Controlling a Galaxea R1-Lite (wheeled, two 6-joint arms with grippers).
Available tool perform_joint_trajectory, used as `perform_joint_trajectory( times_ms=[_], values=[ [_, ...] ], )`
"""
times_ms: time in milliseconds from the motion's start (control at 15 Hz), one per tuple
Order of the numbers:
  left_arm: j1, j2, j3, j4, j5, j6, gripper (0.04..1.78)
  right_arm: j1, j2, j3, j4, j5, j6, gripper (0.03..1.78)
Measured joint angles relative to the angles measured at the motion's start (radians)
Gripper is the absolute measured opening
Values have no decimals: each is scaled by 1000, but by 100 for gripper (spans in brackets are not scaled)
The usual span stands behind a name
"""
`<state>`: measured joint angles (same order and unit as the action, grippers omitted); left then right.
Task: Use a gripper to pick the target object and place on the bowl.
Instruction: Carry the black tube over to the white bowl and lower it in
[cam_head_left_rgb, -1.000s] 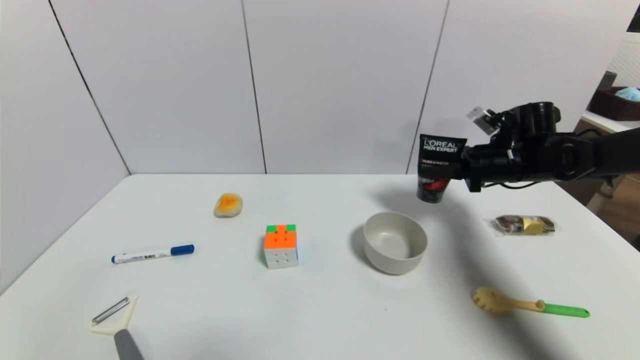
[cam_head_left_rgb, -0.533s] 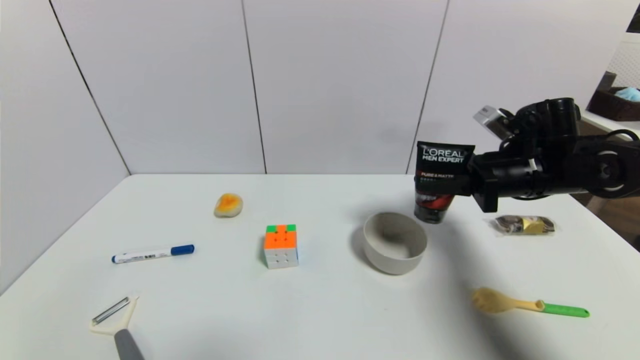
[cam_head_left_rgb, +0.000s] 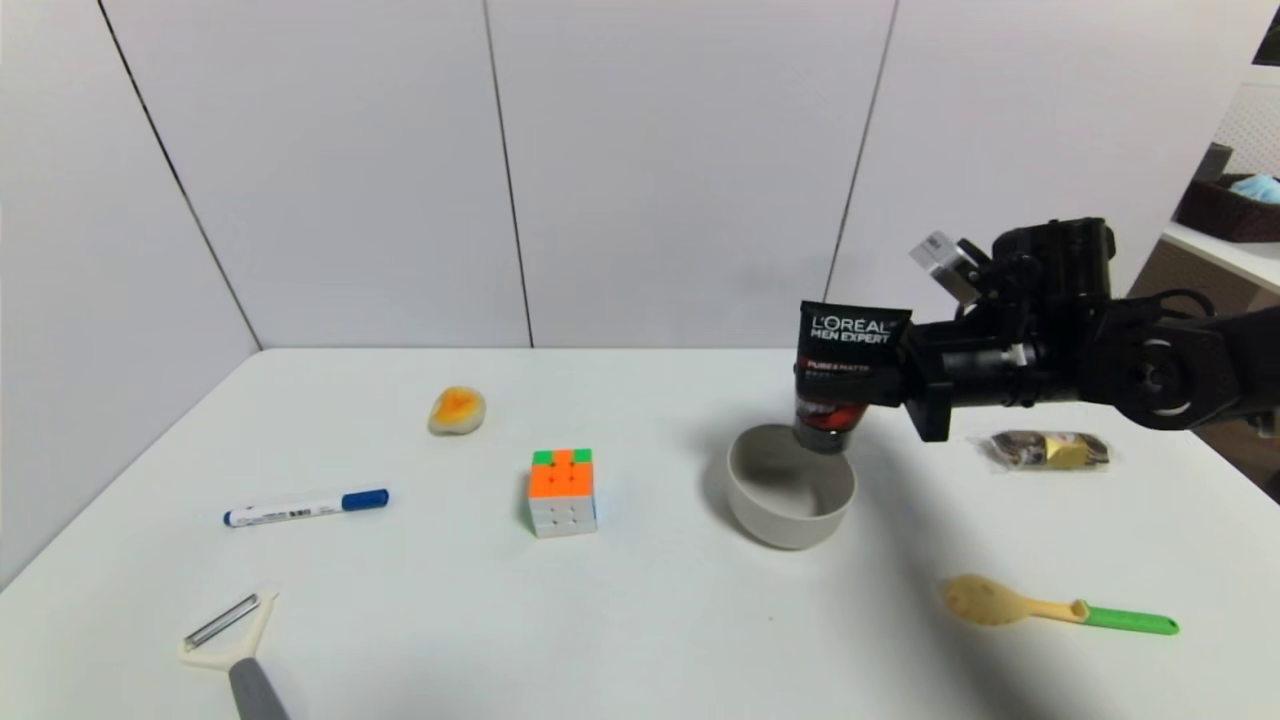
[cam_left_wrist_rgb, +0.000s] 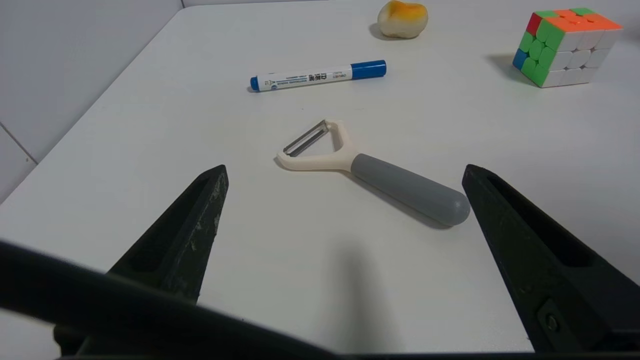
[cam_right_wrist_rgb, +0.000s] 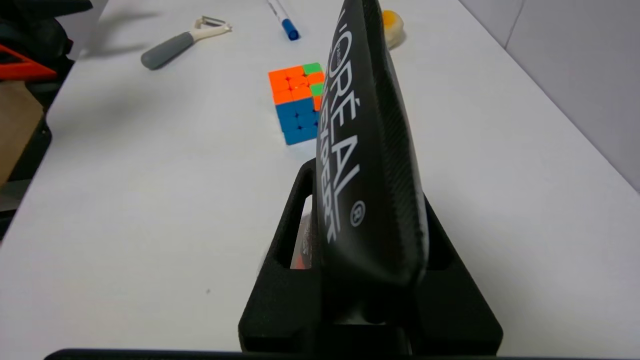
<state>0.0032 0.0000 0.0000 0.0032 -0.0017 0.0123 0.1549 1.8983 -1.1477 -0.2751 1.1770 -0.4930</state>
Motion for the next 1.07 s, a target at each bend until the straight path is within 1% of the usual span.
perform_joint_trajectory(
  times_ms=[267,333,533,800,1067],
  values=[
    [0,0,0,0,0,0,169,13,80,2,-65,-2,-13,38],
    [0,0,0,0,0,0,169,16,95,2,-67,-2,-17,38],
    [0,0,0,0,0,0,169,21,128,1,-66,-3,-58,38],
    [0,0,0,0,0,0,169,24,149,2,-66,-3,-76,38],
    [0,0,0,0,0,0,169,27,156,15,-66,0,-111,38]
  ],
)
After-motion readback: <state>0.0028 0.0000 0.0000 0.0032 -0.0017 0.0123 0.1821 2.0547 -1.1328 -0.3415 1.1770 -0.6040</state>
